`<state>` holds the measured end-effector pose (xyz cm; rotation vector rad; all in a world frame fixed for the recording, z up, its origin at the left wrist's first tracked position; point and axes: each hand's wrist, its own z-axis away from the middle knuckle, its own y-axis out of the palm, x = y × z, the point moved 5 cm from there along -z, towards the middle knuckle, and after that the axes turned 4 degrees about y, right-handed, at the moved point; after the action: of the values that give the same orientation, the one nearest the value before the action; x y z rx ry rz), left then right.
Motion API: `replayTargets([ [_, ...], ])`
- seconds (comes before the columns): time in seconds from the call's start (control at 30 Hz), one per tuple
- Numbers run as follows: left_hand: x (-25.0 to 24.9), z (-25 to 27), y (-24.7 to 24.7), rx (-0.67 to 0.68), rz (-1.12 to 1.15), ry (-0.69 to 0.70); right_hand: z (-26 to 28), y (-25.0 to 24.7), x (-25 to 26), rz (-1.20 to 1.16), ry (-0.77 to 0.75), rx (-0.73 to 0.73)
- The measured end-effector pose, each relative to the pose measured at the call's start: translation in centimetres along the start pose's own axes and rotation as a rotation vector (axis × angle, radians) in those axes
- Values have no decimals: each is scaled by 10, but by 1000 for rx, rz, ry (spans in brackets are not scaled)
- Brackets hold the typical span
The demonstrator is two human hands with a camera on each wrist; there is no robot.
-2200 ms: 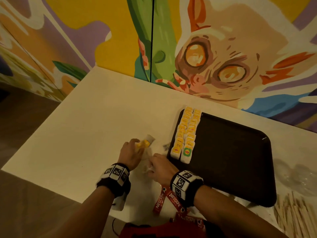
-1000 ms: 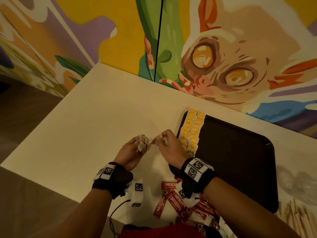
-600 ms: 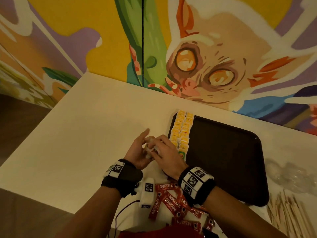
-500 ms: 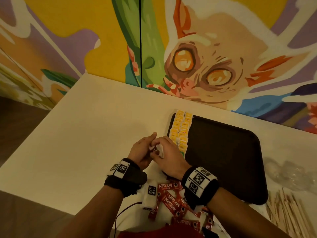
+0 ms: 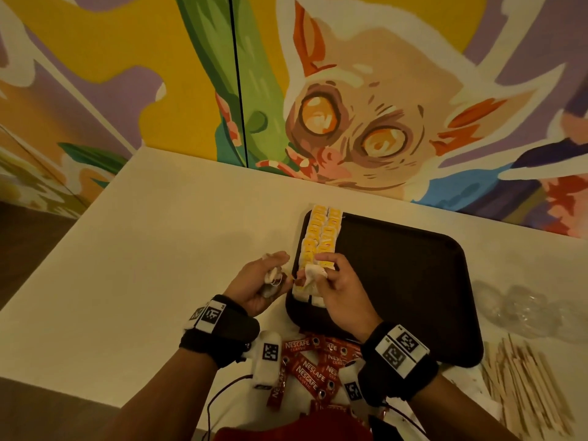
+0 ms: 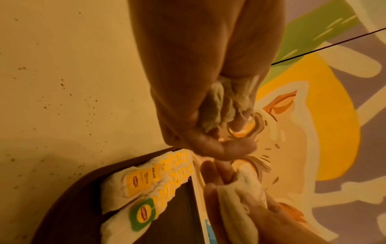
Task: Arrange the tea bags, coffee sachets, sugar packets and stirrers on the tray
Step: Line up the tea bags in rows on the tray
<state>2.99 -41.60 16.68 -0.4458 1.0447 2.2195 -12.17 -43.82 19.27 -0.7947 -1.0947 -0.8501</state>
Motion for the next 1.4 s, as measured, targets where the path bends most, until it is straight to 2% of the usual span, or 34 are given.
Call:
replayTargets([
  [0.17, 7, 1, 8, 86, -48, -13, 6, -15, 0, 33, -14, -155],
  [0.33, 6, 10, 21, 175, -195, 83, 13, -27, 1, 30, -76, -280],
  [0.47, 1, 18, 29, 189, -354, 140, 20, -32, 8, 66, -159, -400],
  [0.57, -1, 21, 37, 173, -453, 171, 23, -29, 14, 180, -274, -428],
  [0.67, 1, 26, 44, 193, -490, 193, 26, -25, 20, 303, -424, -468],
  [0.8, 4, 30, 49, 233, -525, 240, 30, -23, 22, 373, -496, -532],
  [0.97, -2, 28, 45, 180, -640, 379, 29, -19, 16, 374, -484, -455],
  [1.07, -11, 28, 45, 172, -871, 541, 30, -22, 17, 340, -412, -406],
  [1.13, -16, 31, 48, 197, -1061, 649, 28, -25, 18, 319, -338, -354],
  [1.23, -22, 33, 52, 260, -1290, 736, 21, -26, 15, 365, -260, -214],
  [1.4, -28, 32, 55, 305, -1470, 811, 7, -28, -4, 401, -143, -122],
])
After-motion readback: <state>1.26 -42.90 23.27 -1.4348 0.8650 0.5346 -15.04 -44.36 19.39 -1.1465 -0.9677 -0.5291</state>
